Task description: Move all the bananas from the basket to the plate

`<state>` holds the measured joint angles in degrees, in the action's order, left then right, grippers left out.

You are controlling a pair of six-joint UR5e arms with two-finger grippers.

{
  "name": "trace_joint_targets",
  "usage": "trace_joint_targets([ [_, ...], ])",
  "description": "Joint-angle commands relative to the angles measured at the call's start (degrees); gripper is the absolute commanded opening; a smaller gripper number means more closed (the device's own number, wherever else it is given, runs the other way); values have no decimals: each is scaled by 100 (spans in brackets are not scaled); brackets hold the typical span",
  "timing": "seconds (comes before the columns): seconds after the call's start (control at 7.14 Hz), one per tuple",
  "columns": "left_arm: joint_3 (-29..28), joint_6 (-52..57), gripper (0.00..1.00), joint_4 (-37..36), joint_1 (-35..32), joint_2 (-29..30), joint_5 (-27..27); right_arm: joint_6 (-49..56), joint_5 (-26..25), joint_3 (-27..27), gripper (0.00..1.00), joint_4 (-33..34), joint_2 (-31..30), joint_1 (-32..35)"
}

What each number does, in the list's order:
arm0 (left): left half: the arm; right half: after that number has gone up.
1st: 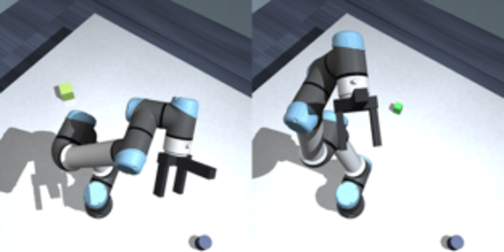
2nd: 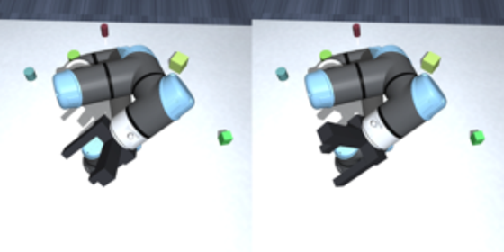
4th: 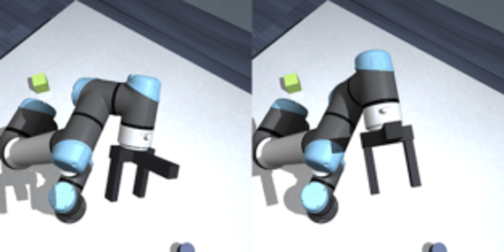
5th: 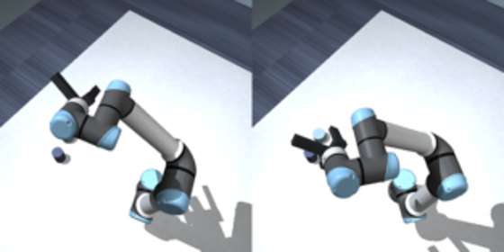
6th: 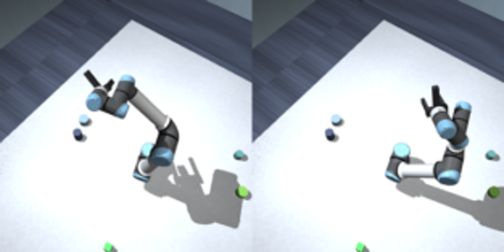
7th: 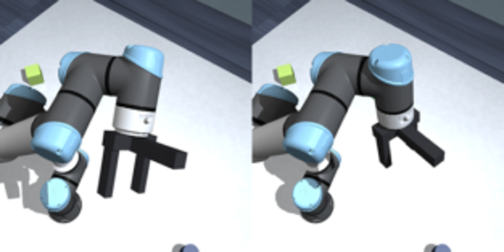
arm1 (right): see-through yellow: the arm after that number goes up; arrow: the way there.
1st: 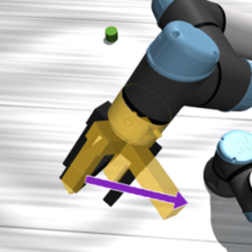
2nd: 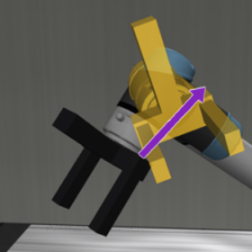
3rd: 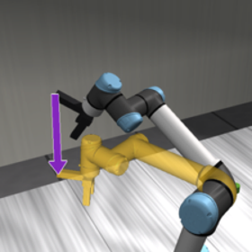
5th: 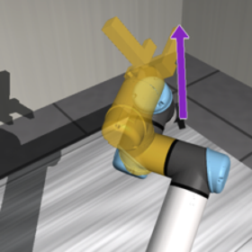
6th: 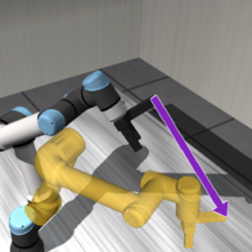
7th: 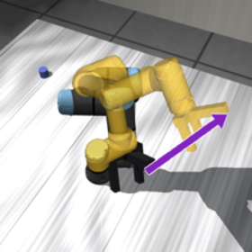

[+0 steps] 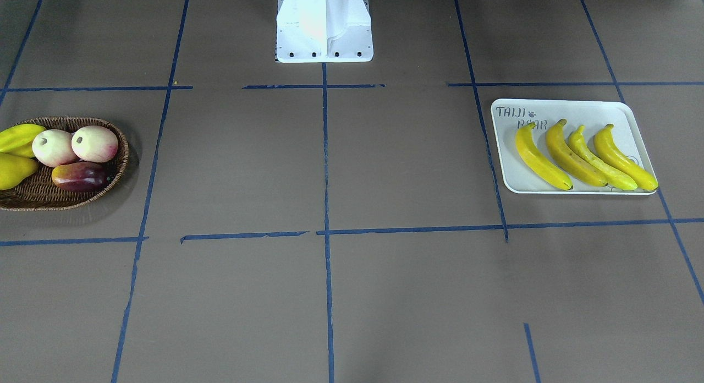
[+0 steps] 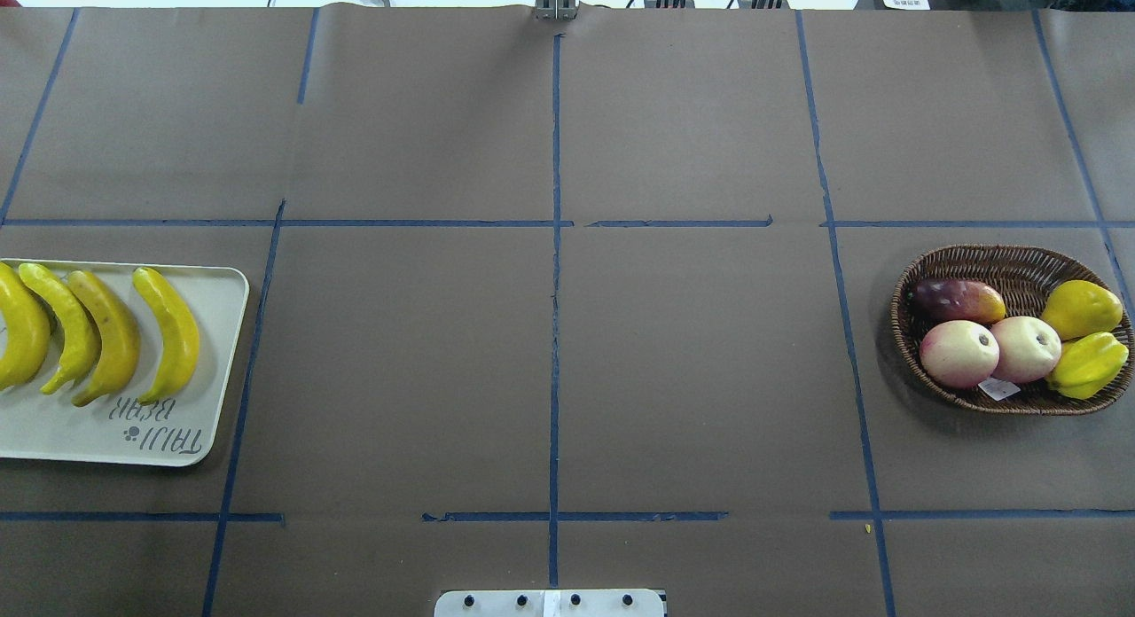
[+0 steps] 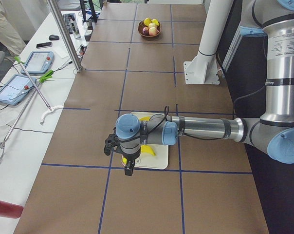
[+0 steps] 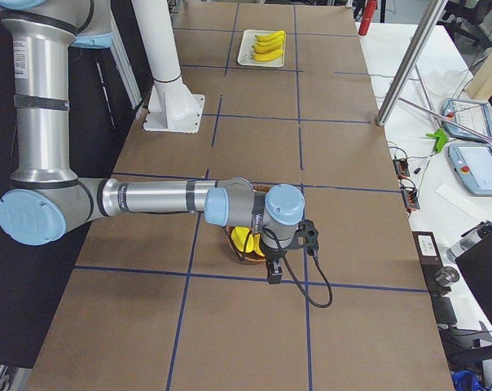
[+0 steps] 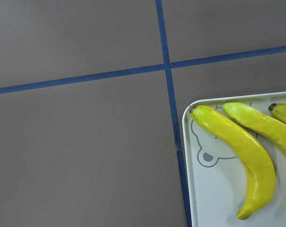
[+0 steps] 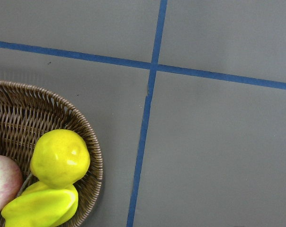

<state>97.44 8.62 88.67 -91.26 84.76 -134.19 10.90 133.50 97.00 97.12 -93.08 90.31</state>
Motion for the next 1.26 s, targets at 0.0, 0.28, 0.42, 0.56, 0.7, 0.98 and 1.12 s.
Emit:
trace_joint_targets([
  [0.0, 3, 0, 100, 1, -6, -3, -2, 0, 0, 3, 100, 0, 0, -5],
  [0.28, 3, 0, 100, 1, -6, -12, -2, 0, 0, -24, 100, 0, 18, -5],
  [0.42, 3, 0, 100, -8, -6, -21, -2, -26, 9, -15, 100, 0, 27, -5],
  [0.56, 3, 0, 100, 1, -6, -21, -2, -70, 9, -15, 100, 0, 27, -5],
  [0.7, 3, 0, 100, -8, -6, -21, -2, -62, 9, -15, 100, 0, 27, -14],
  [0.98, 12, 0, 100, 1, -6, -30, -2, -70, 9, -6, 100, 0, 27, -14],
  [1.12, 12, 0, 100, 1, -6, -30, -2, -70, 9, -6, 100, 0, 27, -14],
])
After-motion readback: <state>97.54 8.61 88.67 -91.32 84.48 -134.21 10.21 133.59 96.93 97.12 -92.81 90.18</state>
